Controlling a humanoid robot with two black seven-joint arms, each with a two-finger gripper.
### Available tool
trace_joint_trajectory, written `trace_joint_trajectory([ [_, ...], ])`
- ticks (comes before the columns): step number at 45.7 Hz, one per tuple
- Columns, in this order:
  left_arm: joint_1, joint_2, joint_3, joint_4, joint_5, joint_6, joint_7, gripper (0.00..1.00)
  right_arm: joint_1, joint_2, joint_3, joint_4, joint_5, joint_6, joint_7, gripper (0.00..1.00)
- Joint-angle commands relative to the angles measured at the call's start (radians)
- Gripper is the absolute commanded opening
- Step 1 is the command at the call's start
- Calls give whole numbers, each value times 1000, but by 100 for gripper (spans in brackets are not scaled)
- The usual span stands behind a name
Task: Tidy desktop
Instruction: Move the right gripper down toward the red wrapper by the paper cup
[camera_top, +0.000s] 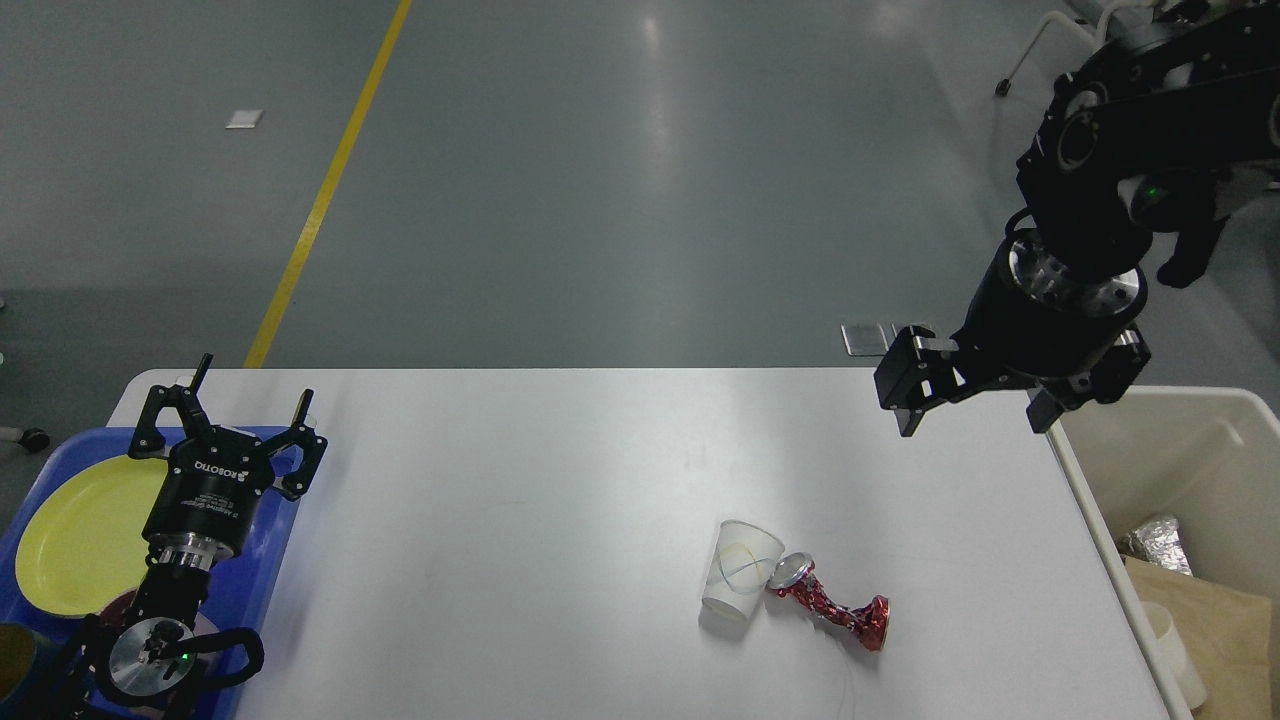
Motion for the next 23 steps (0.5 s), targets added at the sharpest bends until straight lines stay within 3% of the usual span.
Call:
trace_joint_trajectory([
  [1,-1,0,0,0,0,0,-1,96,139,-14,9,92,44,-1,0,100],
  [12,1,0,0,0,0,0,-1,96,117,-9,6,116,42,-71,0,100],
  [23,-1,0,0,0,0,0,1,96,51,-12,13,105,39,-79,2,100],
])
